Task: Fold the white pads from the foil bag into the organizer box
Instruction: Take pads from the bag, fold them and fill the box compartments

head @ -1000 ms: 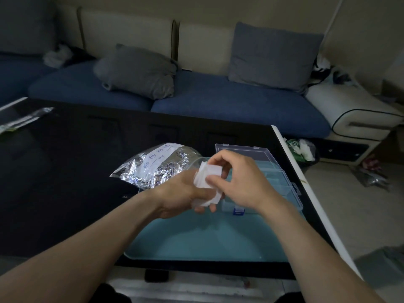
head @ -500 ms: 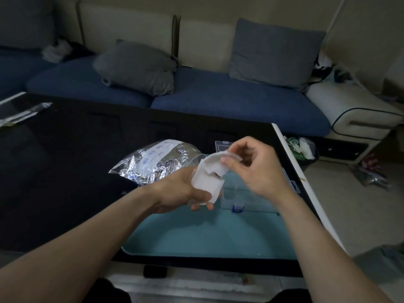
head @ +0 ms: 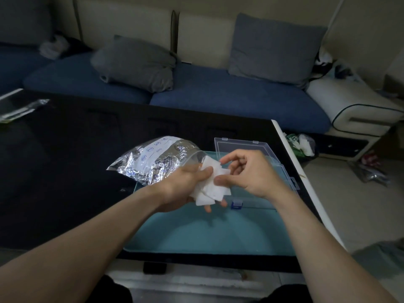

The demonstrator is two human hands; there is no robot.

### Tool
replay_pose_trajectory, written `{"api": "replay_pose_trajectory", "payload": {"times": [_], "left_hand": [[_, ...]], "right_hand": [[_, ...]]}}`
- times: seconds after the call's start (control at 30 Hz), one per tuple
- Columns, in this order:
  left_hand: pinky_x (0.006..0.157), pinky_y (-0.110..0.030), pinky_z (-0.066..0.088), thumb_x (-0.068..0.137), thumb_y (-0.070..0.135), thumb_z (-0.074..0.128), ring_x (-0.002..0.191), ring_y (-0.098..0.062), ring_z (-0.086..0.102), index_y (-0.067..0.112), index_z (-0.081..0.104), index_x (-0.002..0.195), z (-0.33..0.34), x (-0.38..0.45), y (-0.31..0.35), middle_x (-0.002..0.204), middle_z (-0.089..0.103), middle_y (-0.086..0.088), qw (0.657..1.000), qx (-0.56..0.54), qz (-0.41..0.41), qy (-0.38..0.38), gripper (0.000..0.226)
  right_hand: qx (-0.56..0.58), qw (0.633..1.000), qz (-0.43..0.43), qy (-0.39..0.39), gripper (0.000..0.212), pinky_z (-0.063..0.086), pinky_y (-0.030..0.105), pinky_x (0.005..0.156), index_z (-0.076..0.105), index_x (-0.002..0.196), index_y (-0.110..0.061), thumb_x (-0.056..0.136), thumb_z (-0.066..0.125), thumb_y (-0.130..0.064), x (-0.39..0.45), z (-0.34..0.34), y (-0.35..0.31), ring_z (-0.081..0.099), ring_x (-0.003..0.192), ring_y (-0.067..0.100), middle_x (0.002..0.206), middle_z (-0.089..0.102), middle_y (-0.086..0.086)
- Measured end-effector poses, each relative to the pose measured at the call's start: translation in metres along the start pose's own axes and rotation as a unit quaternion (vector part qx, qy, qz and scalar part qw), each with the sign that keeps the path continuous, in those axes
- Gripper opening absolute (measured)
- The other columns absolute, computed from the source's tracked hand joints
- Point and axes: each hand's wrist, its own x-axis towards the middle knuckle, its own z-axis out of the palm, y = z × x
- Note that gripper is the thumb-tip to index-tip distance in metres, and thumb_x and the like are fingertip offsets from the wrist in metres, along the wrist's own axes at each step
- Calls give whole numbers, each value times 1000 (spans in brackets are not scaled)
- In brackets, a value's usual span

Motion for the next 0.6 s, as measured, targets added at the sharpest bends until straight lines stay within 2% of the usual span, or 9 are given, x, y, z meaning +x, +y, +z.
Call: {"api": "replay_pose_trajectory", "payload": {"times": [0.07,0.13,0.27,0.33,0.4,0.47,0.53,0.6], "left_hand": [[51,-35,56,105,19,34,70,-31,70,-4,54,114,2,0,0,88,71,-20,999,-35,4,25,32],[50,-36,56,105,17,36,66,-31,70,-2,57,111,2,-1,2,86,71,-19,996,-69,2,56,28],[46,-33,55,104,11,39,60,-31,69,-1,57,108,0,0,3,82,72,-19,988,-79,18,131,22],[45,-31,54,105,10,38,57,-29,68,-4,56,112,-4,1,3,78,72,-19,989,-28,34,141,24],[42,-25,47,106,11,39,53,-24,66,-9,54,119,-5,0,2,80,70,-19,989,42,57,132,28],[39,-22,43,104,9,43,52,-19,66,-8,54,118,-4,-1,1,82,70,-17,989,67,72,112,25],[40,-24,44,100,2,47,58,-21,68,-5,58,113,-3,-2,1,85,71,-17,989,92,87,80,18],[43,-24,45,98,-2,48,57,-18,67,-4,60,109,-1,-3,1,79,72,-12,987,125,92,42,16]], "right_hand": [[-34,999,10,-16,32,50,28,66,72,86,-25,65,91,-39,3,4,7,57,61,0,72,67,-8],[-48,999,8,-16,26,51,29,68,72,82,-24,71,88,-41,4,5,11,60,66,4,73,69,-9],[-15,999,-22,30,16,54,34,64,73,81,-20,78,86,-29,2,6,8,61,65,7,70,70,-6],[30,999,-29,20,15,56,36,63,71,85,-14,82,82,-24,0,5,5,63,68,10,71,69,-6],[137,990,-27,-5,22,54,33,60,68,90,-6,81,78,-24,-3,3,1,63,72,15,78,70,2],[220,975,-19,-25,27,48,27,54,65,91,-4,77,75,-25,-5,0,-2,61,66,14,76,69,5],[195,980,-31,-21,22,45,22,52,66,90,-6,78,77,-21,-3,4,-1,60,60,11,74,69,8],[103,993,-50,15,17,49,19,59,69,92,-11,81,81,-16,0,9,3,60,64,8,80,72,11]]}}
